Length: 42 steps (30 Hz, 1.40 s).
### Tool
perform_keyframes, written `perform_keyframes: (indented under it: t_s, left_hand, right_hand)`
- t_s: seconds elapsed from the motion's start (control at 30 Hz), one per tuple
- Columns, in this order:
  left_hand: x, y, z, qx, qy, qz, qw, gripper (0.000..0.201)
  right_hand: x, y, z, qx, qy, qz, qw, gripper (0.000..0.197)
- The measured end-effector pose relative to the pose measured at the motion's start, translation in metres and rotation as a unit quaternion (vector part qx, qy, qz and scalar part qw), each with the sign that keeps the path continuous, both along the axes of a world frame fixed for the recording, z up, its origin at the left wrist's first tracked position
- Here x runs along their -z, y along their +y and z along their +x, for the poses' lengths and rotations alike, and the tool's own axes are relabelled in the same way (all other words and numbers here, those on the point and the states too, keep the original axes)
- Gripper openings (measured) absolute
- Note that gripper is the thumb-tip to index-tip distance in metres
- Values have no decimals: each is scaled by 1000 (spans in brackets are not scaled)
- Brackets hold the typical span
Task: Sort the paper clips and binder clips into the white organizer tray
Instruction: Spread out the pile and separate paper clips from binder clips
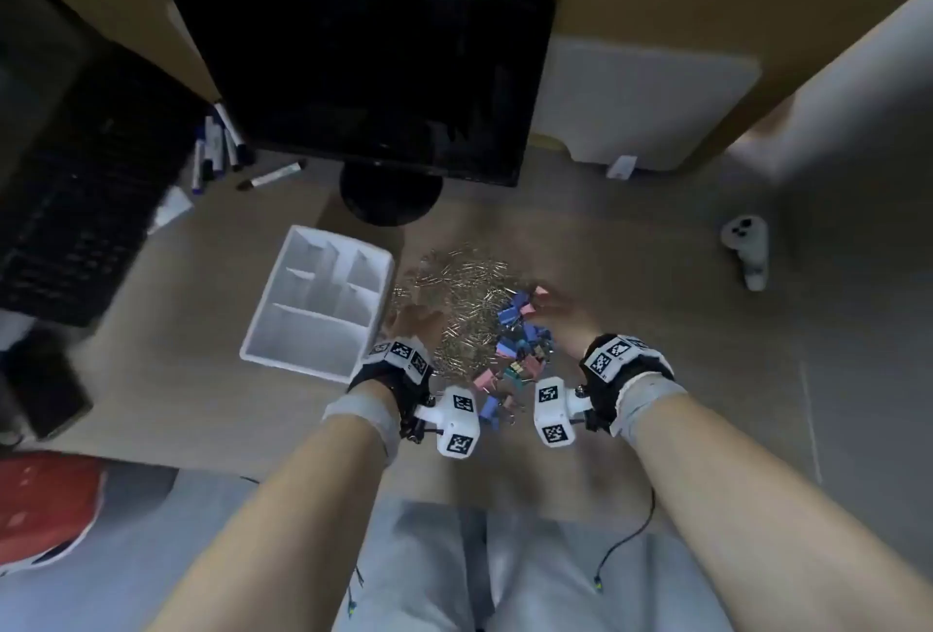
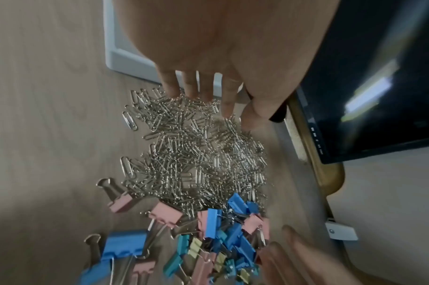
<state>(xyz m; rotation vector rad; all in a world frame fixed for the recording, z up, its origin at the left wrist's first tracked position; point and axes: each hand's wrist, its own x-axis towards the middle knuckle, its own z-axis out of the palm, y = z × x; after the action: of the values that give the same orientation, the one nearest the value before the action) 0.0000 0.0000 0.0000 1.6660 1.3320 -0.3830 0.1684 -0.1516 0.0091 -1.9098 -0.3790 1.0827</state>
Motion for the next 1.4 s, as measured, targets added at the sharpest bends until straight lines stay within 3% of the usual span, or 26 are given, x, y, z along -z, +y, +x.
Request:
perform_keyframes:
  t_s: [0.07, 0.1, 0.2, 0.27, 0.4, 0.5, 0.63, 0.77, 0.87, 0.93, 1.1, 1.23, 1.3, 1.4]
  left_hand:
    - [52, 18, -6, -6, 10, 17, 1000, 56]
    - [47, 20, -6, -7, 24, 9, 1000, 60]
    - [7, 23, -2, 5, -25, -33, 999, 33]
    - [10, 28, 1, -47, -69, -80, 993, 31]
    - [24, 25, 7, -114, -72, -170, 976, 31]
    - [24, 21, 10, -120, -70, -186, 973, 28]
    - [26, 15, 25, -106, -71, -176, 976, 18]
    - [35, 2, 46, -80, -43, -125, 988, 33]
    - [21, -11, 67, -100, -37, -85, 991, 8]
    - [19, -20, 83, -71, -11, -50, 996, 4]
    - [18, -37, 116, -2, 83, 2, 997, 61]
    - [25, -36, 126, 1, 127, 7, 992, 80]
    - [28, -33, 125, 20, 145, 14, 989, 69]
    - [24, -29, 122, 22, 150, 15, 988, 45]
  right_hand:
    - [21, 11, 4, -54, -71, -51, 995, 28]
    - [26, 13, 5, -75, -99, -85, 989, 28]
    - [27, 22, 5, -83, -156, -181, 968, 36]
    - [35, 27, 3, -91, -148, -208, 963, 32]
    - [52, 34, 0, -91, -135, -273, 948, 34]
    - [63, 31, 1, -87, -150, -308, 935, 35]
    - [65, 31, 7, -86, -143, -293, 941, 24]
    - [54, 24, 20, -106, -112, -227, 962, 25]
    - [45, -1, 49, -48, -85, -191, 977, 28]
    - [43, -22, 74, -18, -100, -202, 974, 30]
    - [42, -64, 115, 57, -109, -202, 972, 25]
    - [53, -67, 122, 91, -111, -219, 965, 29]
    - [54, -59, 119, 77, -135, -231, 961, 40]
    - [44, -34, 107, -18, -127, -226, 966, 45]
